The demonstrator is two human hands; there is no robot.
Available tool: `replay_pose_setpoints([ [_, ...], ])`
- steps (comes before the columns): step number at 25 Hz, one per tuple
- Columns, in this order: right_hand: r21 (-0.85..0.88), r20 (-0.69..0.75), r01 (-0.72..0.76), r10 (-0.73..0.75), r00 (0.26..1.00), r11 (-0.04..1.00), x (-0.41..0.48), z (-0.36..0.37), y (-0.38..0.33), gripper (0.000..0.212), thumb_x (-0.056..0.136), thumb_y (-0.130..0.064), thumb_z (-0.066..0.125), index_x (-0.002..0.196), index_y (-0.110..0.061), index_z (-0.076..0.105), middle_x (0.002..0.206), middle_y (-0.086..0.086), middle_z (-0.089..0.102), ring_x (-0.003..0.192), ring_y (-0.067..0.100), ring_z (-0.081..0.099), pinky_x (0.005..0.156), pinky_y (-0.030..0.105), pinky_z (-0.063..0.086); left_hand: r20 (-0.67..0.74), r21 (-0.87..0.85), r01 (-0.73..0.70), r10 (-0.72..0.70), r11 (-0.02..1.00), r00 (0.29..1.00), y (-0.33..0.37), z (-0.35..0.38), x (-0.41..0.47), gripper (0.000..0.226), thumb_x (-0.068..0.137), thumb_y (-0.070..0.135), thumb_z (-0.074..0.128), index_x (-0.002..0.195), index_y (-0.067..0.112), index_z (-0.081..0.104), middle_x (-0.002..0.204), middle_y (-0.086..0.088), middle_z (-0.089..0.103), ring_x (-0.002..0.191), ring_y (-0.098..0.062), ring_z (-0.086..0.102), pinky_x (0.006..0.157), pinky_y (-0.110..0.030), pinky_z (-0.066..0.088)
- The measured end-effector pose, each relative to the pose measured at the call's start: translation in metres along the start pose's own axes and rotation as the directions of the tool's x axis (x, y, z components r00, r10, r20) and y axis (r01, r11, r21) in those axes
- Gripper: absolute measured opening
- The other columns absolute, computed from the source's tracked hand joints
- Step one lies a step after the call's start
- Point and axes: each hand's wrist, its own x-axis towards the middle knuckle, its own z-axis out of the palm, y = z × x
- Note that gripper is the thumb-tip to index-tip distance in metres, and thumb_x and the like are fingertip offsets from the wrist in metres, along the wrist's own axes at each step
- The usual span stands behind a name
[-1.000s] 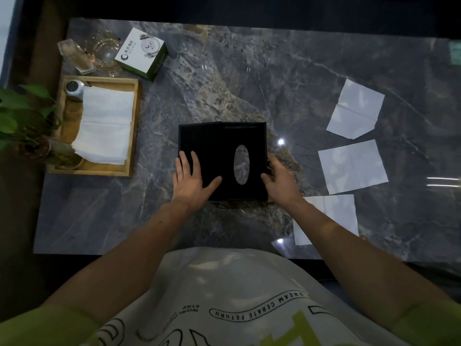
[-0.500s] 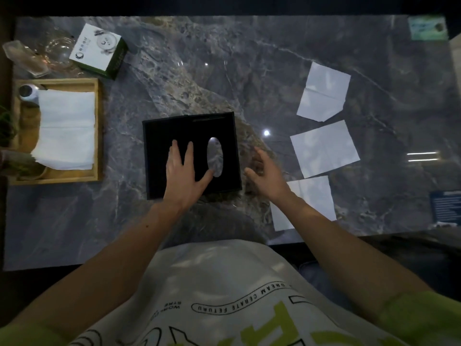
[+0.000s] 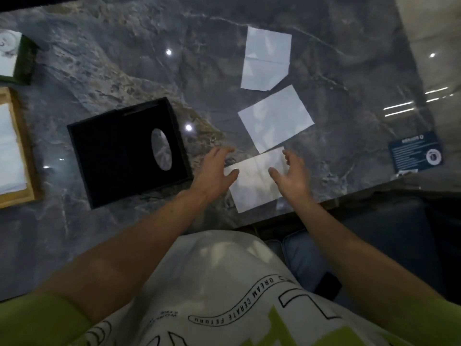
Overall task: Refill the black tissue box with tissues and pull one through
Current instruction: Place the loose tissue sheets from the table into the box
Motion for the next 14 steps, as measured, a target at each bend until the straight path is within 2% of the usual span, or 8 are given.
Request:
replay_pose_setpoints([
  [2,-0.012,-0.027,-0.026,0.026,0.999,1.0,-0.005,-0.007,0.015,0.056,0.085,-0.021,0.07,0.134,-0.008,0.048,0.131,0.015,0.048,0.119,0.027,0.049,0.104,0.041,0.043,0.046,0.033,0.062,-0.064,0.997,0.997,0.007,0.013,0.013,0.054,0.085,0.022,0.069,0.134,0.01,0.048,0.134,-0.012,0.049,0.121,-0.025,0.049,0.094,-0.019,0.033],
  [5,-0.029,-0.027,-0.099,0.099,0.995,0.995,-0.011,-0.012,0.033,0.06,0.086,-0.022,0.07,0.138,-0.006,0.044,0.134,0.017,0.044,0.124,0.029,0.046,0.104,0.035,0.039,0.113,0.105,0.109,-0.121,0.989,0.986,0.012,0.028,0.03,0.058,0.084,0.025,0.07,0.135,0.011,0.046,0.135,-0.012,0.046,0.122,-0.026,0.047,0.099,-0.031,0.04],
  [10,-0.047,0.0,-0.153,0.153,0.988,0.987,-0.011,-0.01,0.042,0.058,0.081,-0.026,0.073,0.13,-0.01,0.047,0.128,0.014,0.048,0.117,0.029,0.05,0.098,0.039,0.045,0.137,0.159,0.113,-0.136,0.981,0.981,0.013,0.049,0.039,0.054,0.083,0.024,0.07,0.13,0.011,0.047,0.131,-0.014,0.048,0.121,-0.03,0.048,0.1,-0.041,0.043],
  [14,-0.062,0.03,-0.189,0.192,0.981,0.98,-0.009,0.0,0.038,0.052,0.08,-0.029,0.073,0.123,-0.018,0.047,0.116,0.009,0.061,0.105,0.028,0.06,0.089,0.046,0.053,0.142,0.163,0.172,-0.195,0.972,0.97,0.014,0.056,0.033,0.05,0.082,0.021,0.071,0.125,0.015,0.046,0.127,-0.012,0.052,0.11,-0.028,0.056,0.094,-0.044,0.049],
])
